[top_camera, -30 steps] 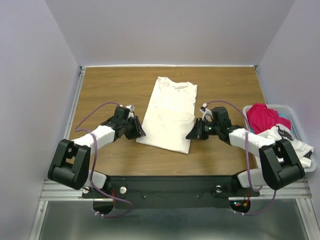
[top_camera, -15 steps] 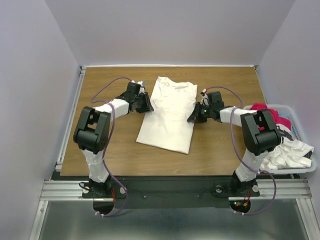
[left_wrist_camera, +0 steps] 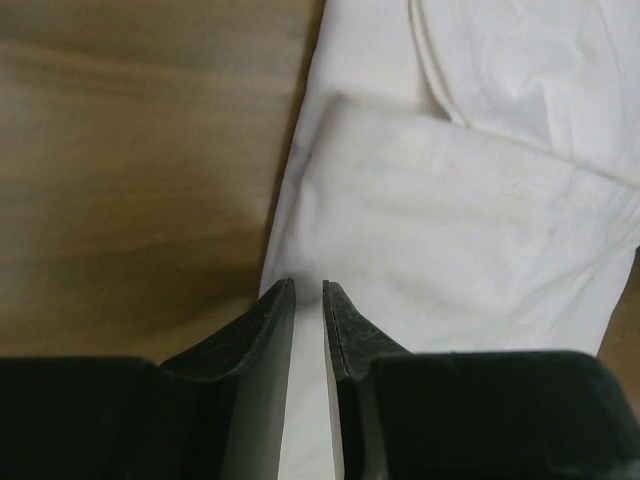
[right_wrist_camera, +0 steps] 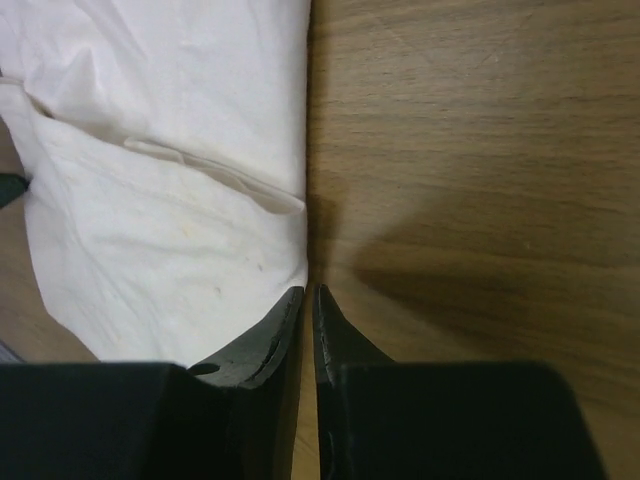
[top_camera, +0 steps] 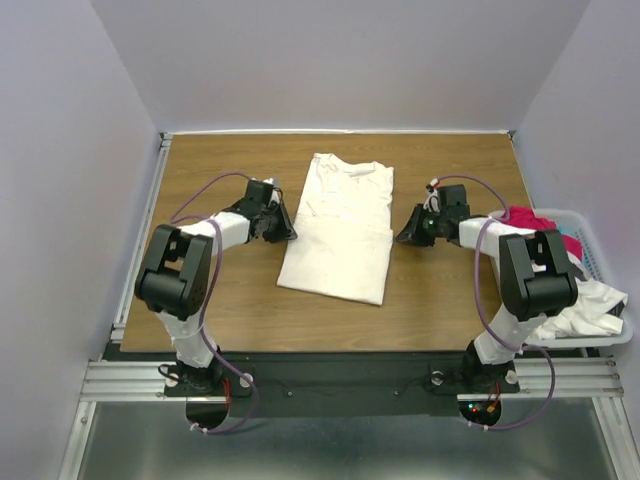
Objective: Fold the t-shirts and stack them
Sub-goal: Fold the tshirt
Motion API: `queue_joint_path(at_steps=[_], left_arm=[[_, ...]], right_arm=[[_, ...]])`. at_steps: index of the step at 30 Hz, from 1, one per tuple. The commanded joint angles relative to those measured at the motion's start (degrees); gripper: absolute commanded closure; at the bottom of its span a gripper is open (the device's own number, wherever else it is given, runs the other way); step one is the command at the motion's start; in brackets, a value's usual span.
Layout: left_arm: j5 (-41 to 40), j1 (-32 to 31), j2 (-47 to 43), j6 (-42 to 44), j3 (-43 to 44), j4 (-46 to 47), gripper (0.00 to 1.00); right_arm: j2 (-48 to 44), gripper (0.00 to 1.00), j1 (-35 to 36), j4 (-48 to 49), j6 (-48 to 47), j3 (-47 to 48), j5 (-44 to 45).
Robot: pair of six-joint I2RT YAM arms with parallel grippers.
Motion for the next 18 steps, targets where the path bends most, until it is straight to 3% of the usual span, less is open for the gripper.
queue_joint_path(at_steps=[1,5,7,9,15,18], left_arm=[[-4.8,0.4,-12.7,-1.5,-5.3,-4.7,0.7],[-5.7,0.3,-19.9,-2.8,-8.5,-6.0,0.65],[-6.2,0.3,-21.9,-2.8,-10.0,-6.4,0.55],[-6.9,0.4,-23.2,-1.2,-10.1,-8.4,0.45],[-9.5,-1.4,-24.9,5.1,-12.7,-15.8,0.22],[-10.4,-2.4,-25.4,5.8,-15.3,-17.4,0.2]], right_arm=[[-6.8,0.85,-0.6,-5.3,-1.8,6.3,3.0],[-7.4,0.82,-0.5,-8.2,-1.7,13.3,2.7],[-7.0,0.79,-0.6,-11.2,-1.0,16.0,3.2],[-7.0,0.69,-0.3,-14.6,0.3,16.3,4.7],[-11.7,0.5,3.2,-22.4,1.5,8.4,10.9],[-15.1,0.47,6.1,-24.7,3.8,3.0,12.9]])
